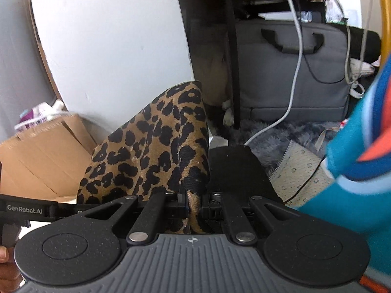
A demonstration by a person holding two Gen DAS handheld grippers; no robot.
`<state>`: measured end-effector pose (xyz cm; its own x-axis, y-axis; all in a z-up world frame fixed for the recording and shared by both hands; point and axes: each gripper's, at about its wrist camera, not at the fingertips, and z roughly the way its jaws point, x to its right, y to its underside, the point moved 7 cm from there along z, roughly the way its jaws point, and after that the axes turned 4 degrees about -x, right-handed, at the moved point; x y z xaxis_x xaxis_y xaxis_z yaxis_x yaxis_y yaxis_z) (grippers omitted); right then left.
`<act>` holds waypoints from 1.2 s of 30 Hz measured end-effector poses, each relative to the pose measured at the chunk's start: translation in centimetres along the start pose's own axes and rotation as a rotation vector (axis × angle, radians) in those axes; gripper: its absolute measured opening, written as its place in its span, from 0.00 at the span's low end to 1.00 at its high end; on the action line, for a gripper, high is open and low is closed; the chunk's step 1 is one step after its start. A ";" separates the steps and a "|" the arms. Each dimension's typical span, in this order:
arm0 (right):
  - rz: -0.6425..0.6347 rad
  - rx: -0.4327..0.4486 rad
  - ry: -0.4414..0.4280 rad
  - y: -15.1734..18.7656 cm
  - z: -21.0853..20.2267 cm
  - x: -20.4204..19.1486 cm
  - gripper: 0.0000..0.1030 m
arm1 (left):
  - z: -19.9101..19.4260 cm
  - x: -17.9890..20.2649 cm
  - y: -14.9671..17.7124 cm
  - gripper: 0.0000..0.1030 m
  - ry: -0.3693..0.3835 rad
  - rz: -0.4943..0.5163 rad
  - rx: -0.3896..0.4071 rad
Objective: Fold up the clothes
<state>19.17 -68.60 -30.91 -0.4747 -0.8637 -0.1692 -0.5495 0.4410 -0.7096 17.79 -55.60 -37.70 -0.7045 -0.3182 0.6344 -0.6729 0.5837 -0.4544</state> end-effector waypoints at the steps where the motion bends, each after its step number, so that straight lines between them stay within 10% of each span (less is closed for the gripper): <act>1: -0.005 -0.008 -0.002 -0.1 0.7 0.1 0.05 | 0.3 -0.4 -0.1 0.25 0.000 -0.019 -0.002; 16: 0.008 -0.064 -0.014 -2.0 6.7 0.8 0.06 | 2.9 -3.6 -0.9 0.25 -0.005 -0.181 -0.002; 25: -0.198 -0.063 0.102 -1.5 7.1 -0.2 0.27 | 1.3 -4.1 -1.1 0.43 -0.134 -0.067 -0.028; 36: -0.054 0.030 0.035 1.5 1.7 0.2 0.33 | -2.1 1.5 -4.1 0.42 -0.119 0.130 0.045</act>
<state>19.42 -68.53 -33.11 -0.4688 -0.8769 -0.1063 -0.5541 0.3857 -0.7377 19.95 -56.98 -33.54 -0.8060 -0.3298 0.4915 -0.5820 0.5926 -0.5569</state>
